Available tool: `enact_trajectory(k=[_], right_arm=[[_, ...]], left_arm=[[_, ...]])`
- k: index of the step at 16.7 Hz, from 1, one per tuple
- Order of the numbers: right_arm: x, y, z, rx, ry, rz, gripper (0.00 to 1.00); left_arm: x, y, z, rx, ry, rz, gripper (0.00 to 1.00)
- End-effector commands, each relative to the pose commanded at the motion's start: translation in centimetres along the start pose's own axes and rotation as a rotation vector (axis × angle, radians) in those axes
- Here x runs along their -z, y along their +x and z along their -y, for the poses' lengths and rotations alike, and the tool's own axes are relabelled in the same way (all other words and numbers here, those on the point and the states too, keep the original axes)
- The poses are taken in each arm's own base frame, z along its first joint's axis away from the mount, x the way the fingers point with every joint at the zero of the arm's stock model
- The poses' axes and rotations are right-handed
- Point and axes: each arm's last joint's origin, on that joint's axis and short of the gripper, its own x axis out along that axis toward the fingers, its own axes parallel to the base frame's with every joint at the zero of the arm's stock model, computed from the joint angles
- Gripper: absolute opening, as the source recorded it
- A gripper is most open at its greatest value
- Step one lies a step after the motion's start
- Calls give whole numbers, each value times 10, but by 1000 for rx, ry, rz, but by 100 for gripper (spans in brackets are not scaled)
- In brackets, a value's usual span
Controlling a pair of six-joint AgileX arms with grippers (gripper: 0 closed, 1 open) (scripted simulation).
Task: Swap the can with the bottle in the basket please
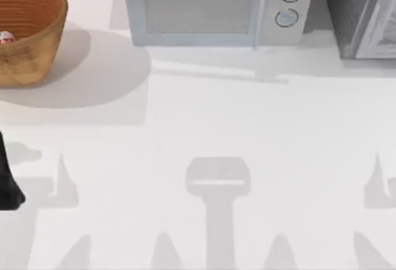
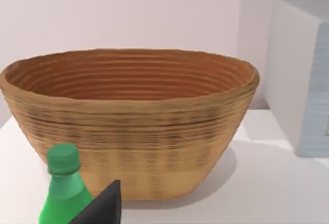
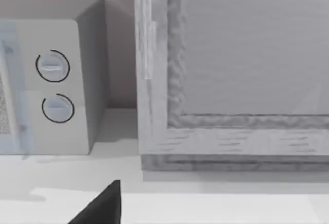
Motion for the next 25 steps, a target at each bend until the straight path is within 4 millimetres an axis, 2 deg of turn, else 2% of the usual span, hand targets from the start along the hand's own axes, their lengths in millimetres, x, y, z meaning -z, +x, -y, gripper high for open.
enact_trajectory(k=[4, 7, 10, 13, 16, 20, 23, 25], right_arm=[[0, 0, 0, 0, 0, 0, 100], [0, 0, 0, 0, 0, 0, 100], [0, 0, 0, 0, 0, 0, 100], [0, 0, 0, 0, 0, 0, 100], [0, 0, 0, 0, 0, 0, 100], [0, 0, 0, 0, 0, 0, 100], [0, 0, 0, 0, 0, 0, 100], [0, 0, 0, 0, 0, 0, 100]], left_arm=[[-3, 0, -1, -5, 1, -21, 100], [-20, 3, -2, -19, 5, -106, 100], [-52, 13, -5, -30, 12, -226, 100], [-96, 35, -10, -36, 16, -358, 100], [-143, 73, -18, -33, 17, -492, 100], [-193, 146, -35, -15, 9, -666, 100], [-209, 209, -52, 8, -7, -795, 100], [-207, 252, -65, 27, -22, -878, 100]])
